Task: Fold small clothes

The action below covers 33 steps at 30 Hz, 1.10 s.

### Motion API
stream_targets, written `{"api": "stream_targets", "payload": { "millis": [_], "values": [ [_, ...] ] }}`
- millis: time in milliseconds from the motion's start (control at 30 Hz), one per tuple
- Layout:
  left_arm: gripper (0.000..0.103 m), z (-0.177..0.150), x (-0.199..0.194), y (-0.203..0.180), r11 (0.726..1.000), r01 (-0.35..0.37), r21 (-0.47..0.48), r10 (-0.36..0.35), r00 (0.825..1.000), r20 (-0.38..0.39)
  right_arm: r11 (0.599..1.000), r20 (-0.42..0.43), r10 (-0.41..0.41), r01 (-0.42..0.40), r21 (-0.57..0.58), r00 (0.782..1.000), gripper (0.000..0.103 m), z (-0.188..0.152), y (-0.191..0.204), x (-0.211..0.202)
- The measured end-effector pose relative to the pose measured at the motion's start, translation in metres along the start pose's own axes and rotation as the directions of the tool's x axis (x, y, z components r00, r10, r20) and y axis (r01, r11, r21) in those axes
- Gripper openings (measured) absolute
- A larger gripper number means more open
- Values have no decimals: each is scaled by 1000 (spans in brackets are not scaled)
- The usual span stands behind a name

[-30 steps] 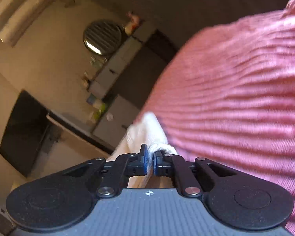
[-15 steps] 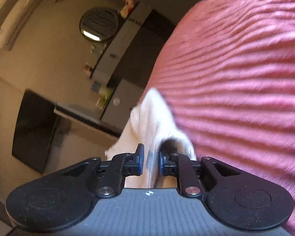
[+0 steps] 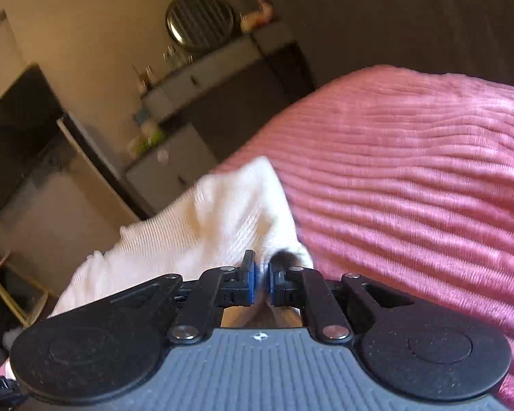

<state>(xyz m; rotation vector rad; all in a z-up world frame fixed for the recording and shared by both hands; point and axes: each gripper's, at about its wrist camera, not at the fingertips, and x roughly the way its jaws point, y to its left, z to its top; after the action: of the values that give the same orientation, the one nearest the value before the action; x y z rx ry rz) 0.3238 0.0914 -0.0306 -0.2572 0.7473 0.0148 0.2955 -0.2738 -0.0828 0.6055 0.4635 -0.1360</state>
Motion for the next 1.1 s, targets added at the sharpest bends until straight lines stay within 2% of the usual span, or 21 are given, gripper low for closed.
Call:
{"api": "stream_targets", "payload": {
  "millis": [67,167,200,233,267,333,433,600,700,900,1000,1033,1067,1100],
  "values": [
    [52,-2,-13,9,1000,1,-13,-1,1000,9,1000,-1,-17,17,-16,1000,10,2,4,-5],
    [61,-7,-41,31,998,-50,-42,51,998,40,999,4,-34,34,-18,999,16,0,10,-17],
    [64,-9,-49,40,996,-60,-62,63,997,47,1000,-9,-26,26,-10,1000,21,0,14,-19],
    [70,-13,-59,54,992,-75,-97,80,995,51,1000,-22,0,0,20,1000,30,0,13,-24],
    [70,-16,-66,66,987,-93,-130,100,994,49,997,-41,45,-42,62,998,33,-2,15,-26],
    [69,-22,-76,84,982,-106,-156,113,993,37,986,-95,118,-105,133,989,34,-8,20,-25],
    [70,-32,-85,95,977,-111,-180,115,993,12,954,-179,247,-206,216,952,34,-24,34,-20],
    [71,-42,-89,119,953,-106,-283,110,994,-1,902,-282,400,-320,291,872,34,-53,63,-4],
    [74,-47,-97,145,916,-100,-388,113,993,12,900,-305,418,-346,265,856,35,-70,83,4],
    [76,-46,-110,197,838,-154,-524,205,978,40,905,-337,425,-408,123,840,35,-94,138,13],
    [76,-47,-113,222,776,-121,-619,199,978,58,891,-351,452,-434,133,820,33,-98,152,14],
    [76,-47,-113,229,753,-110,-649,202,977,69,887,-354,461,-439,146,814,28,-98,152,13],
    [76,-46,-113,235,731,-101,-675,206,975,78,880,-365,473,-444,167,802,26,-98,148,11],
    [76,-46,-114,239,708,-93,-701,213,973,86,868,-391,496,-455,200,775,23,-98,143,10]
  ]
}}
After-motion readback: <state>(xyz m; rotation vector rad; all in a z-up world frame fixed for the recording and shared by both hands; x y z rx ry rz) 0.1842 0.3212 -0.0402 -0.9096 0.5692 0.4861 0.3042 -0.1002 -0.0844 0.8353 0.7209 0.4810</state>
